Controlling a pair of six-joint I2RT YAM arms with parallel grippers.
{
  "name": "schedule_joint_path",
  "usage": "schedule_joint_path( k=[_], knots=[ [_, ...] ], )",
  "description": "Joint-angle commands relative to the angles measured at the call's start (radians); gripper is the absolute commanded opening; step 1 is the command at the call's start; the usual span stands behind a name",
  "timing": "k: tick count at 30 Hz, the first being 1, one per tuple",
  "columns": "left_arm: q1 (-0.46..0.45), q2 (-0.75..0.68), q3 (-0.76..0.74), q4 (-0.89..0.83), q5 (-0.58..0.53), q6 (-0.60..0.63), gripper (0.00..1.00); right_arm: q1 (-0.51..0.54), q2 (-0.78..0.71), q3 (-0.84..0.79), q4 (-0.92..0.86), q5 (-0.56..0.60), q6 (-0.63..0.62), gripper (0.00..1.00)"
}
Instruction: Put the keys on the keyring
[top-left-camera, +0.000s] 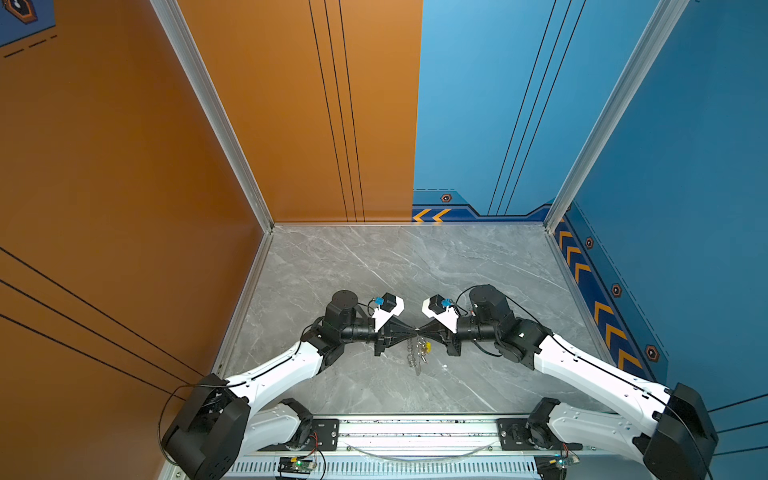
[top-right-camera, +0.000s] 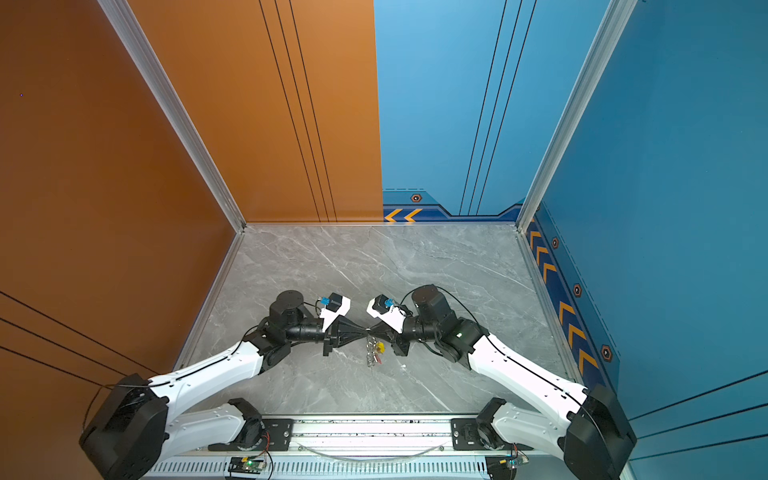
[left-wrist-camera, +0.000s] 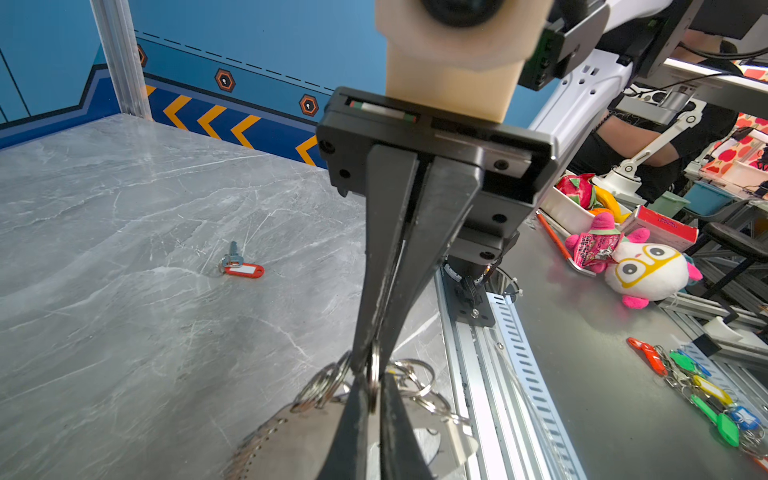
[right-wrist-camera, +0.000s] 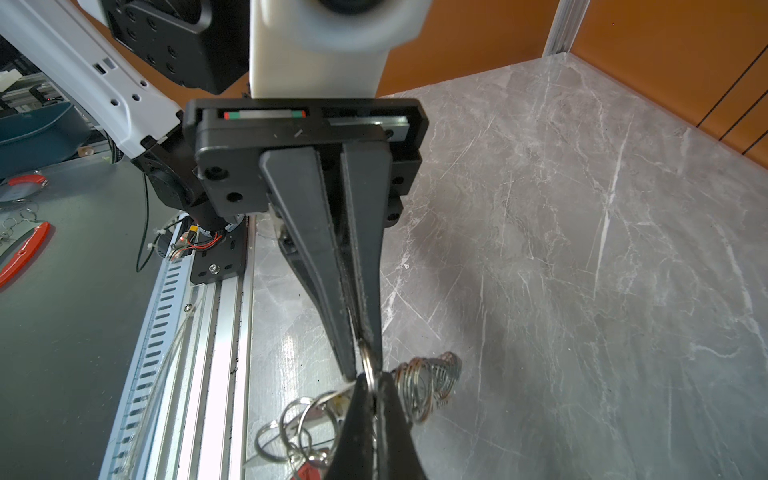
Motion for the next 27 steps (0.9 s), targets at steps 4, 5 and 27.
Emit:
schedule_joint_path(
  k=[4,5,27],
  knots=[
    [-0.012,-0.010,-0.010,0.005,-0.009,0.014,0.03,0.012,-0.001,0.039,0.006,-0.015,-0.019,0.00],
    [-0.012,-0.008,-0.009,0.004,-0.035,0.013,0.03,0.012,-0.001,0.037,0.004,-0.014,-0.022,0.00],
    [-0.091,0.099,0.327,-0.390,-0.367,0.089,0.00,-0.202,-0.183,-0.173,0.347,0.079,0.032,0.44]
  ],
)
